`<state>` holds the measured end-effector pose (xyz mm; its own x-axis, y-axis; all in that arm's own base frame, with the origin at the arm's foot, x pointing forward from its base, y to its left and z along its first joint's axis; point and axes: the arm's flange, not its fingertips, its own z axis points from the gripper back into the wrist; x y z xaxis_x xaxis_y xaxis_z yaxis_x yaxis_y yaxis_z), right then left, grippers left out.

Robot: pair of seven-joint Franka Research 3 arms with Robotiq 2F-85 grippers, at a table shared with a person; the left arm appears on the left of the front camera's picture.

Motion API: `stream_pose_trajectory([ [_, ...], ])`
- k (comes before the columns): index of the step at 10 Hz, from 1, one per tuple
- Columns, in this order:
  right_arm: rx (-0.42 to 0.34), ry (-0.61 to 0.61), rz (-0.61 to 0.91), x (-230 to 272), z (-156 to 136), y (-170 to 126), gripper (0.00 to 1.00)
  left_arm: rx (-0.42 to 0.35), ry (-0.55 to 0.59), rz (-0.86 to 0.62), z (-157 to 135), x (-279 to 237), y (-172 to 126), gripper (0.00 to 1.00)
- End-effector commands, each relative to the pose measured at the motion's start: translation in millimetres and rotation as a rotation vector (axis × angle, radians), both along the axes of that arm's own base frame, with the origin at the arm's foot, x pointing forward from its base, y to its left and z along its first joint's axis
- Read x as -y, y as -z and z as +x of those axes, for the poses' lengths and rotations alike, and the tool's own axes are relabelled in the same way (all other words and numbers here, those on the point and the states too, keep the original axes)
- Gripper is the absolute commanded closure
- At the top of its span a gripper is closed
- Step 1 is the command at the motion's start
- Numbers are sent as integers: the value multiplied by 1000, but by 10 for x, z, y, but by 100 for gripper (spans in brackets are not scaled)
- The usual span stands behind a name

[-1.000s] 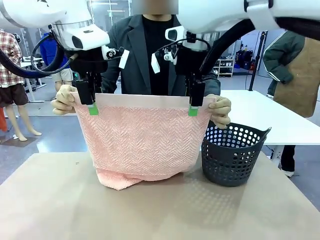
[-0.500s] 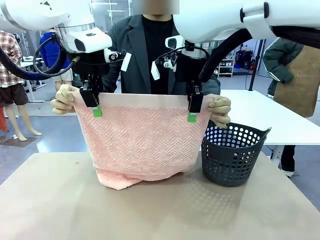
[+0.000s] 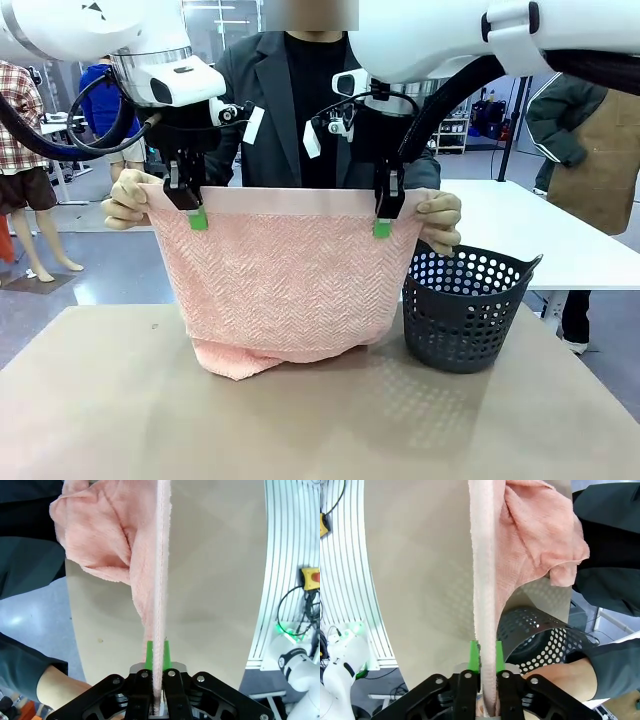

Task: Fold the towel.
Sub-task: Grab the top end of the 100 cm Hotel Towel extended by the human, then release the end of the 100 cm Hotel Towel you were holding and grab the top end of the folded side.

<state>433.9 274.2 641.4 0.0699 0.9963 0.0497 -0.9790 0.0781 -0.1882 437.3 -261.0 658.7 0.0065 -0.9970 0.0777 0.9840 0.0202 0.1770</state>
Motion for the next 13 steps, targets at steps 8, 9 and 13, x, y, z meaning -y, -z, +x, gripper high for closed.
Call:
stream_pose_trajectory([
  [8, -5, 12, 15, -3, 43, -6, 100, -5, -5, 2, 14, -25, 9, 100],
  [9, -5, 12, 15, -3, 43, -6, 100, -5, -5, 2, 14, -25, 9, 100],
  [13, -5, 12, 15, -3, 43, -6, 100, -5, -5, 2, 14, -25, 9, 100],
])
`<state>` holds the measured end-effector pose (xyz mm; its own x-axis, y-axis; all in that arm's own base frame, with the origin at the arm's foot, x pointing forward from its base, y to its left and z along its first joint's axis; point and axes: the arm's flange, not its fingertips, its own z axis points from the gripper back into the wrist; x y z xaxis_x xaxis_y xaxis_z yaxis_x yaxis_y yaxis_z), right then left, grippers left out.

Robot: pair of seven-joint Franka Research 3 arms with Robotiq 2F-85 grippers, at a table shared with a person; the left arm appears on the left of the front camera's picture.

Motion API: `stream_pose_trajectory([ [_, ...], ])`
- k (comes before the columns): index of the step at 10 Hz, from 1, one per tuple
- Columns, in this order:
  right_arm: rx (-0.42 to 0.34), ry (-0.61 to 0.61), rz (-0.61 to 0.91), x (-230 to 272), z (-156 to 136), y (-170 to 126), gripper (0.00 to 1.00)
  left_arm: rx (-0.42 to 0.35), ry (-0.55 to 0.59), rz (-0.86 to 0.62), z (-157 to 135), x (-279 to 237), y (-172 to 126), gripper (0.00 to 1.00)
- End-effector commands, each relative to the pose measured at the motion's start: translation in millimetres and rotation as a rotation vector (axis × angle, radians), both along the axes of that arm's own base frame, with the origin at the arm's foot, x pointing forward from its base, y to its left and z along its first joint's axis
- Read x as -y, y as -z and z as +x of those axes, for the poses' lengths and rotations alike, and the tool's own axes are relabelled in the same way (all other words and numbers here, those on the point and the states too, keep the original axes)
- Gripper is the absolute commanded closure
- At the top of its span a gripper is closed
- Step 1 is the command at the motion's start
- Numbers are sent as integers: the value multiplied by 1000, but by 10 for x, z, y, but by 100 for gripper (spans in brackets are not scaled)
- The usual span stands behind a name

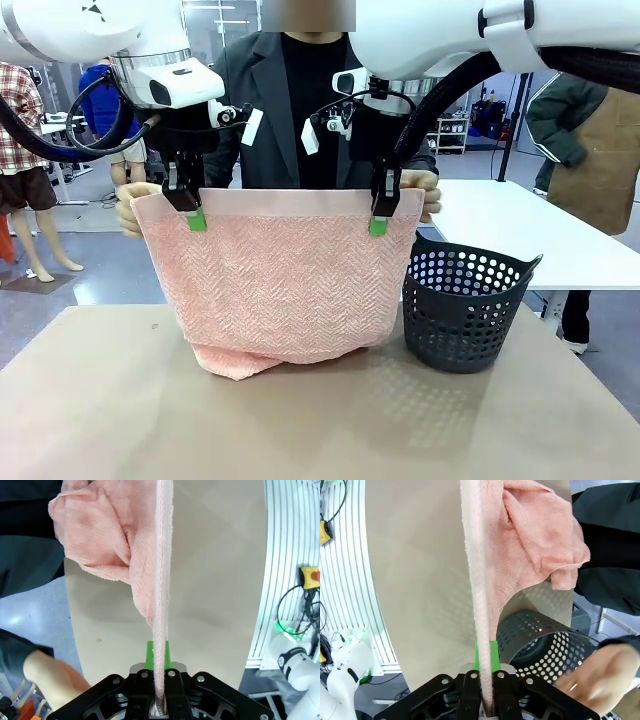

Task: Fold the towel.
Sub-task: Release the end of the 100 cm Hotel Towel you were holding and grab the top end of the folded side.

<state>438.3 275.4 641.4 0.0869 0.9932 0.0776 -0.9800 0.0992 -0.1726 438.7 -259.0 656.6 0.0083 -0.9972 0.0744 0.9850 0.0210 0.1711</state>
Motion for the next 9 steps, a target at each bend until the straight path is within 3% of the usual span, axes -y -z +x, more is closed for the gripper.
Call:
stream_pose_trajectory([
  [1, 8, -4, -14, 9, 0, -6, 100, 2, -4, -1, 0, -5, -11, 100],
  [9, 8, -4, -14, 9, 0, -6, 100, 2, -4, -1, 0, -5, -11, 100],
])
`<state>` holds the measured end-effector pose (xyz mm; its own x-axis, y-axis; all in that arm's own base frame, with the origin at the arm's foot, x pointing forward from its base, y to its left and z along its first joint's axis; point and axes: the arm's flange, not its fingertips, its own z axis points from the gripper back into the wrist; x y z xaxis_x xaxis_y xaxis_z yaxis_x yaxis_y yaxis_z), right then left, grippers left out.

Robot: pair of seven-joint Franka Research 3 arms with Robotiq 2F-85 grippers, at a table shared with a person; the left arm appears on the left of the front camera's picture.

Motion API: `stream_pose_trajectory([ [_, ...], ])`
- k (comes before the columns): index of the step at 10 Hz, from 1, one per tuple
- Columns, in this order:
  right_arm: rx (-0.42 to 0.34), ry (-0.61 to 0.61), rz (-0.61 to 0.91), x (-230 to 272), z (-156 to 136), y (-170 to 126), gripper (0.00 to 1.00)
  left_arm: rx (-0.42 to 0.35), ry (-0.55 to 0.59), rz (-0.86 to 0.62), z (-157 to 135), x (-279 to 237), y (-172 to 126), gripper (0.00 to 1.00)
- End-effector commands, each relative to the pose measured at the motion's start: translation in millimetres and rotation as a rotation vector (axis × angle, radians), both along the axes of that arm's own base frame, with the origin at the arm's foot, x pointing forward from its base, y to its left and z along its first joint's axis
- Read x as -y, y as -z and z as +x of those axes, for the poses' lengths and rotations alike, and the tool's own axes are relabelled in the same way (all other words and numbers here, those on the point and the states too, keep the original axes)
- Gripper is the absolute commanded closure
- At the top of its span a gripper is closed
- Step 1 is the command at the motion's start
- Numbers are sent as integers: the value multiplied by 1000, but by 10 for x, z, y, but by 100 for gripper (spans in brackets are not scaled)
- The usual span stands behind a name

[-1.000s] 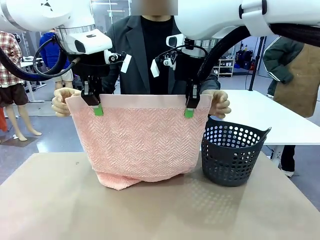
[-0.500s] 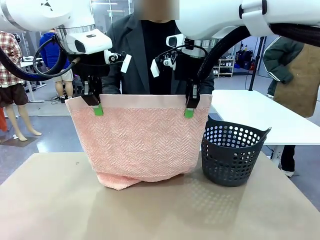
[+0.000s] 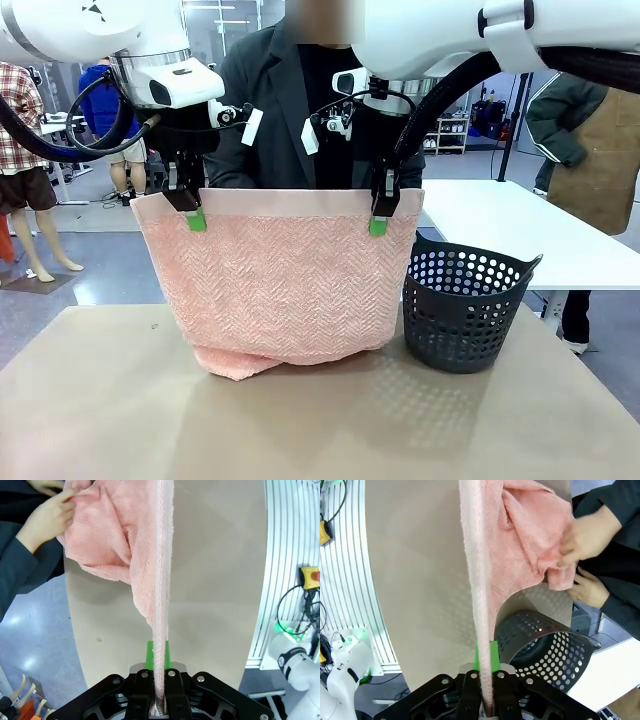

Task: Fold the towel.
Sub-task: Release the end of the 100 cm Hotel Towel you were holding and grab the top end of the folded side.

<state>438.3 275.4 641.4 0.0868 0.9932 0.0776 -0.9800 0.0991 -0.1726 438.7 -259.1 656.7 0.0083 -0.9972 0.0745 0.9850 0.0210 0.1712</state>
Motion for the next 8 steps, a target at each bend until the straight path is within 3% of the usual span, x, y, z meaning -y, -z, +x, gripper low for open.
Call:
stream_pose_trajectory([
  [1, 8, -4, -14, 9, 0, -6, 100, 1, -4, -1, 0, -5, -11, 100],
  [8, 8, -4, -14, 9, 0, -6, 100, 1, -4, -1, 0, -5, -11, 100],
])
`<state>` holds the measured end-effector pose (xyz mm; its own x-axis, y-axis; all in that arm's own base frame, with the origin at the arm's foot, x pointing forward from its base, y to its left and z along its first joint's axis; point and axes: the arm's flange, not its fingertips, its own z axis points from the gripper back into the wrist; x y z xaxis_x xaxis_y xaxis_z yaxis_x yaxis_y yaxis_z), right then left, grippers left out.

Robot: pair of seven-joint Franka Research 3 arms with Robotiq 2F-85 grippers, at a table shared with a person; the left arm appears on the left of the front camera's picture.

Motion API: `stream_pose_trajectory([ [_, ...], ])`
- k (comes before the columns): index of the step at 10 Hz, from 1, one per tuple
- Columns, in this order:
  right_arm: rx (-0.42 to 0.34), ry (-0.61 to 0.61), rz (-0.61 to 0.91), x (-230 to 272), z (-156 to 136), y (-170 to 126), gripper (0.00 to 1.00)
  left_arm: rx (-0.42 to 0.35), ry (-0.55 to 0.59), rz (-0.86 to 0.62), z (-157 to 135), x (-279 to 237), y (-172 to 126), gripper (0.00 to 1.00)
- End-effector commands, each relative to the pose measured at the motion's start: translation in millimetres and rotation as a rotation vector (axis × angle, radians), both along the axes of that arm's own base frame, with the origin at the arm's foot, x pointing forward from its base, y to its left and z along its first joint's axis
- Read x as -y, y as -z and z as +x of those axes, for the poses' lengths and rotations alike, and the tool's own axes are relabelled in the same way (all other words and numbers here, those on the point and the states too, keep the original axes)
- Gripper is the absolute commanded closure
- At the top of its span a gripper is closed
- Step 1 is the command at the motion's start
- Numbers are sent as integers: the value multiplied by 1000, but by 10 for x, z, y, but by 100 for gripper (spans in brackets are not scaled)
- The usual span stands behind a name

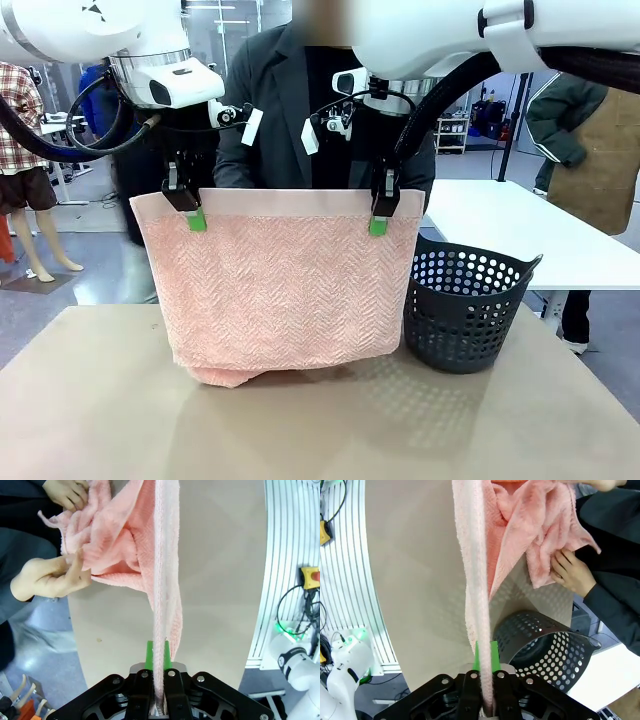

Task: Fold the towel.
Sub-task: Release the end of the 100 cm Hotel Towel you were holding and grab the top end of the folded side.

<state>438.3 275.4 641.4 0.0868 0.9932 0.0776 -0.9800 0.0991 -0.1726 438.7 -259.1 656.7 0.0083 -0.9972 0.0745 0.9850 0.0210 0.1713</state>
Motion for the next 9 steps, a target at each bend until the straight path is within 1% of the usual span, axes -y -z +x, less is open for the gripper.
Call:
stream_pose_trajectory([
  [1, 8, -4, -14, 9, 0, -6, 100, 1, -4, -1, 0, -5, -10, 100],
  [9, 8, -4, -14, 9, 0, -6, 100, 1, -4, -1, 0, -5, -10, 100],
])
